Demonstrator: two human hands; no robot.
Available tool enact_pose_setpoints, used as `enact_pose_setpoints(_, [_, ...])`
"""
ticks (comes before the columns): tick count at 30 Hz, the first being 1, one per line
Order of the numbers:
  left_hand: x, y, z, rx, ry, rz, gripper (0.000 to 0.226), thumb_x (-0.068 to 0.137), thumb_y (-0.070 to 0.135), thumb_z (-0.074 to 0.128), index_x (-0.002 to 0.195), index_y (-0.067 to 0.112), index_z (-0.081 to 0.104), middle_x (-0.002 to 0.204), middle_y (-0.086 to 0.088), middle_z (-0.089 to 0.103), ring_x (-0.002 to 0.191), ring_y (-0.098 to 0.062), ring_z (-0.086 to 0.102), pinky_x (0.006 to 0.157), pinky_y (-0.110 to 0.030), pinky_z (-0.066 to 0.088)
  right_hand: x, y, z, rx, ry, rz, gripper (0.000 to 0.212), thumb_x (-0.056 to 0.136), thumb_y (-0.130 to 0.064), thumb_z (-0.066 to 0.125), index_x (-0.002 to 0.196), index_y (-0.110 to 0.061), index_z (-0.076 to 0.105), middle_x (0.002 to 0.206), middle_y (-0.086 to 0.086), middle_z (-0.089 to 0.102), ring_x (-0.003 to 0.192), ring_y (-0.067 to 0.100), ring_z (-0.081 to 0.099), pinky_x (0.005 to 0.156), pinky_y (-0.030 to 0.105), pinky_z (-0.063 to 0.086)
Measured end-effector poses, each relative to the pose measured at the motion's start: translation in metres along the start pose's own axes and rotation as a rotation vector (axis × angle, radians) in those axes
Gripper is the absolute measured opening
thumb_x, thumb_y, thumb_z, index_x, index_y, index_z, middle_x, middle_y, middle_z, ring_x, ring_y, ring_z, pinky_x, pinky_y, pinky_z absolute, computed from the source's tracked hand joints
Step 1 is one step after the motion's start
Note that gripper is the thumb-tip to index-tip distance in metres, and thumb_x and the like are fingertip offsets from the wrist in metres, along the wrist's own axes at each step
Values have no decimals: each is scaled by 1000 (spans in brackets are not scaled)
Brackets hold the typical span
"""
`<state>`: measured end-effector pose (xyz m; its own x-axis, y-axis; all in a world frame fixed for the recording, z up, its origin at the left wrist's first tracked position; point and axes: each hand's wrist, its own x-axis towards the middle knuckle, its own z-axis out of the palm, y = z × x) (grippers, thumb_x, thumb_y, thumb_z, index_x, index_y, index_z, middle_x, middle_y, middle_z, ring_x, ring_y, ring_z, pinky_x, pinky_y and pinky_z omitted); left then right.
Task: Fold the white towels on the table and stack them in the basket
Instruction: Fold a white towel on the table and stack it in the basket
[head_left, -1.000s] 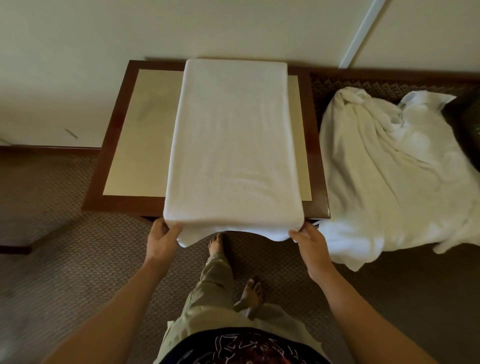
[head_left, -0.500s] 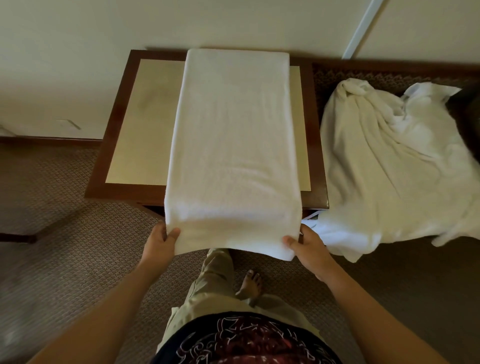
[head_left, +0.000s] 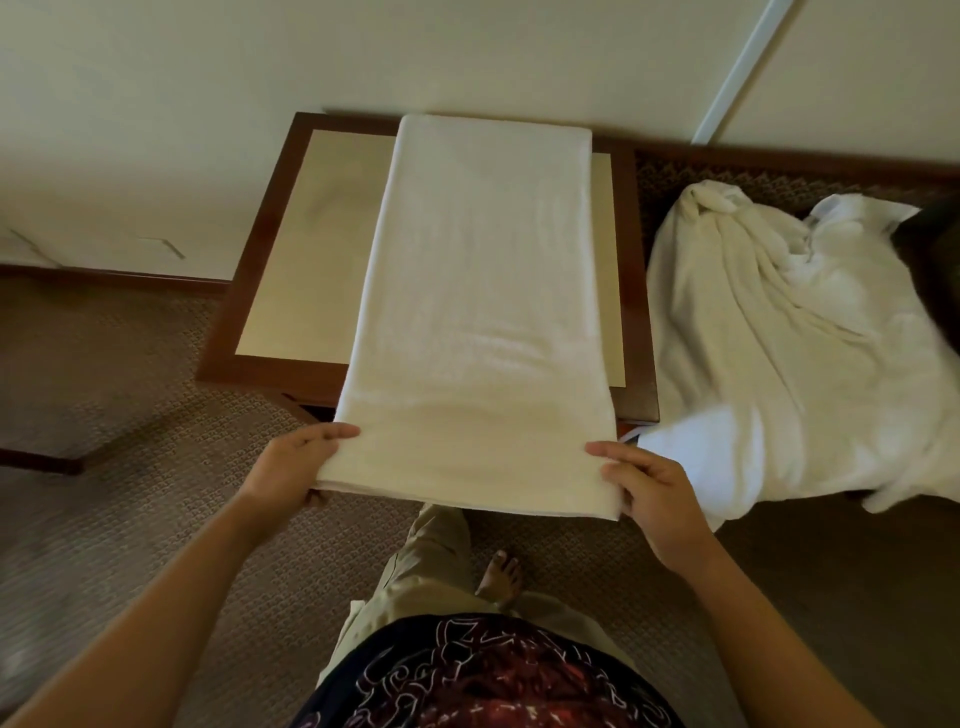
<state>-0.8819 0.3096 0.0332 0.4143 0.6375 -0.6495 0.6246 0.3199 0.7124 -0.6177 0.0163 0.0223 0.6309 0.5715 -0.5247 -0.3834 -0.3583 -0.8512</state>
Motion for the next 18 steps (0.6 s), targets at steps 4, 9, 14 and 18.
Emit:
enact_pose_setpoints(4, [-1, 18, -24, -59, -216, -71, 47, 90, -17, 42, 116, 8, 72, 114, -20, 67, 88, -34, 65, 66, -36, 58, -2, -10, -14, -70, -205, 76, 60, 85, 33, 36, 115, -6, 71, 108, 6, 78, 106, 16, 72, 84, 32, 62])
enact_pose_setpoints(9, [5, 24, -45, 78, -386, 39, 50, 69, 6, 87, 117, 8, 71, 113, -18, 75, 106, -33, 72, 90, -42, 60, -1, -14, -24, -259, -220, -75, 47, 76, 19, 75, 107, -16, 76, 104, 1, 79, 105, 16, 74, 82, 26, 61])
enact_pose_setpoints(14, [13, 46, -43, 297, -241, 278, 47, 62, 64, 82, 96, 32, 80, 104, 6, 74, 98, -11, 70, 89, -30, 55, 8, -20, -22, -555, -36, -372, 36, 81, -21, 84, 92, -54, 77, 109, -21, 66, 108, 4, 62, 91, 19, 50])
enact_pose_setpoints(18, [24, 77, -37, 126, -172, 311, 70, 62, 77, 76, 111, 28, 75, 108, 9, 76, 100, -8, 71, 86, -26, 49, 29, -50, -17, -572, 111, -578, 21, 91, -49, 65, 108, -41, 73, 134, -17, 58, 137, 2, 45, 104, 11, 39])
